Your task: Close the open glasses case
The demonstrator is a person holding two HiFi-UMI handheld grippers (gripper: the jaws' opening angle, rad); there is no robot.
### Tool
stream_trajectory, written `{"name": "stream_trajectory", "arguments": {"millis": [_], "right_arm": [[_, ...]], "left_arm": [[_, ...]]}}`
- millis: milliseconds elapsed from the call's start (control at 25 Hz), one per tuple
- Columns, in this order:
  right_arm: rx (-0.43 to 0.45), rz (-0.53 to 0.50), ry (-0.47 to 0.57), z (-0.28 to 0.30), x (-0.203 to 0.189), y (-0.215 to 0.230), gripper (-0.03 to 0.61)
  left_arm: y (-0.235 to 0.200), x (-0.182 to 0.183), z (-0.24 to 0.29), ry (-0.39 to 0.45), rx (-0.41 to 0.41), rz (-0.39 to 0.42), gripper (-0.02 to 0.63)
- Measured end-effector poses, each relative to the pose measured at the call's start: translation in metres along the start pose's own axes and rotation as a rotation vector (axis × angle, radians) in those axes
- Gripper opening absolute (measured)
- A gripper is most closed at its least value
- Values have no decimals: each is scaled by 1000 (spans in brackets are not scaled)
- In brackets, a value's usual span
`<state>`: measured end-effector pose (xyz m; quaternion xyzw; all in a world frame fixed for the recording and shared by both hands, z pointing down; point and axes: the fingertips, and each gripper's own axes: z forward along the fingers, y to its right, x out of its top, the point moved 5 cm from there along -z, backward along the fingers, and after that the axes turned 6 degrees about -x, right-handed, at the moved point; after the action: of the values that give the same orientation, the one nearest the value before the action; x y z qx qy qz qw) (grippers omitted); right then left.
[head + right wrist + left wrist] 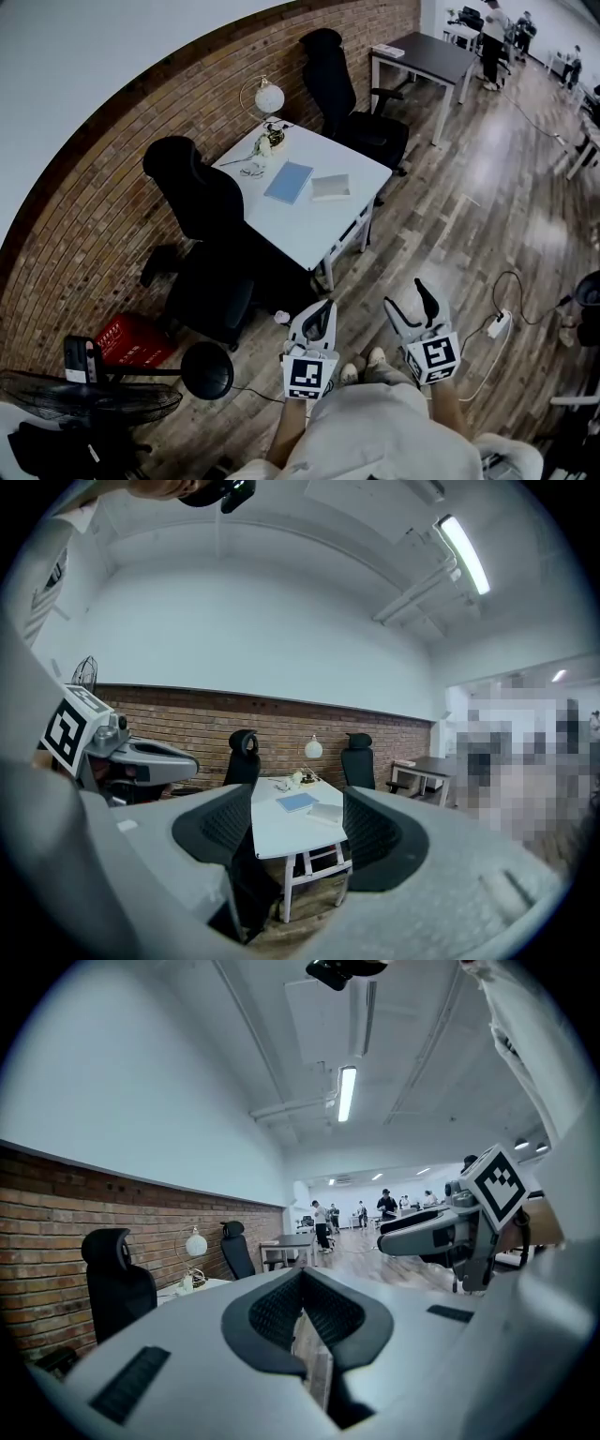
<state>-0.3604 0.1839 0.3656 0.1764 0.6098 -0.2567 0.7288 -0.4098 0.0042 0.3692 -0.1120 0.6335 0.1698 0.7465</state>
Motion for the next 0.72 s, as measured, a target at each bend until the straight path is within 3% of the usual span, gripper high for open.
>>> {"name": "stream_trajectory", "arguments": {"millis": [720], "right_arm": [[0,38,-9,59,-1,44,307]], "left_arm": [[-24,7,64,-15,5,14,5]]}}
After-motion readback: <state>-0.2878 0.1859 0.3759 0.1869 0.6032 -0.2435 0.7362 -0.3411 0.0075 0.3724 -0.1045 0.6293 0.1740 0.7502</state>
